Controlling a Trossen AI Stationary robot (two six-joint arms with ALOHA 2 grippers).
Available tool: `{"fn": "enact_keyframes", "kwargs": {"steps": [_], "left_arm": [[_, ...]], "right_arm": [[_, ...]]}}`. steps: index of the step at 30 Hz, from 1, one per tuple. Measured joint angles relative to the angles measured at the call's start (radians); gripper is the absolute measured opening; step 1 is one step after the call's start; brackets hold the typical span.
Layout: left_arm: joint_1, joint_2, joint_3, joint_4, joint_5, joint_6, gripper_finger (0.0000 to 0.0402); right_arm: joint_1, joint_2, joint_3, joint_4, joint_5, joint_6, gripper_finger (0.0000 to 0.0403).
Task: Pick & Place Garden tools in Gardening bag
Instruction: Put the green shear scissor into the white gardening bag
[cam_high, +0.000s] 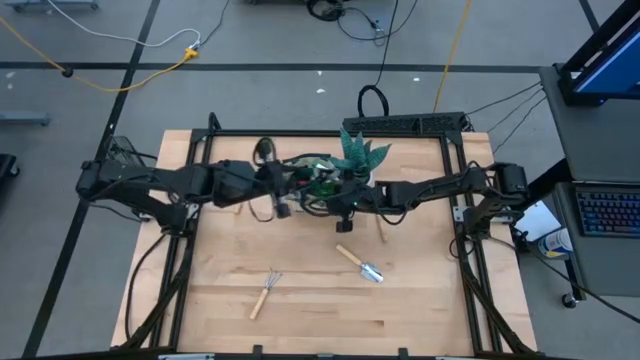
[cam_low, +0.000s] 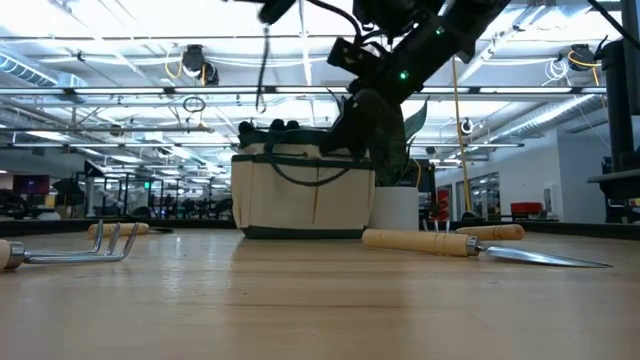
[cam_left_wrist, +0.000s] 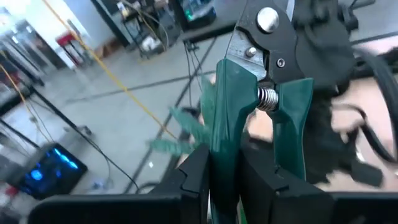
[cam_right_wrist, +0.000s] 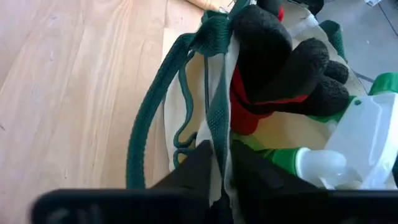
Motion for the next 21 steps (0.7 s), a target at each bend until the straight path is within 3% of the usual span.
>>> {"fn": "enact_keyframes", "kwargs": {"steps": [3, 9, 15, 21], "left_arm": [[0.02, 0.07, 0.043, 0.021, -0.006, 0.018, 0.0064], [0.064, 0.197, 0.054, 0.1, -0.068, 0.034, 0.0065], [0.095, 0.245, 0.053, -0.026, -0.117, -0.029, 0.0065], [0.107, 0.255, 0.053, -0.198, -0.059, -0.096, 0.0065]], "right_arm": [[0.005, -0.002, 0.0, -0.01, 0.0, 0.0, 0.001], [0.031, -0.001, 0.0, -0.011, 0.006, 0.0, 0.0004], [0.052, -0.001, 0.0, -0.036, 0.01, 0.004, 0.0002], [0.055, -0.001, 0.0, -0.033, 0.01, 0.0, 0.0001]]}}
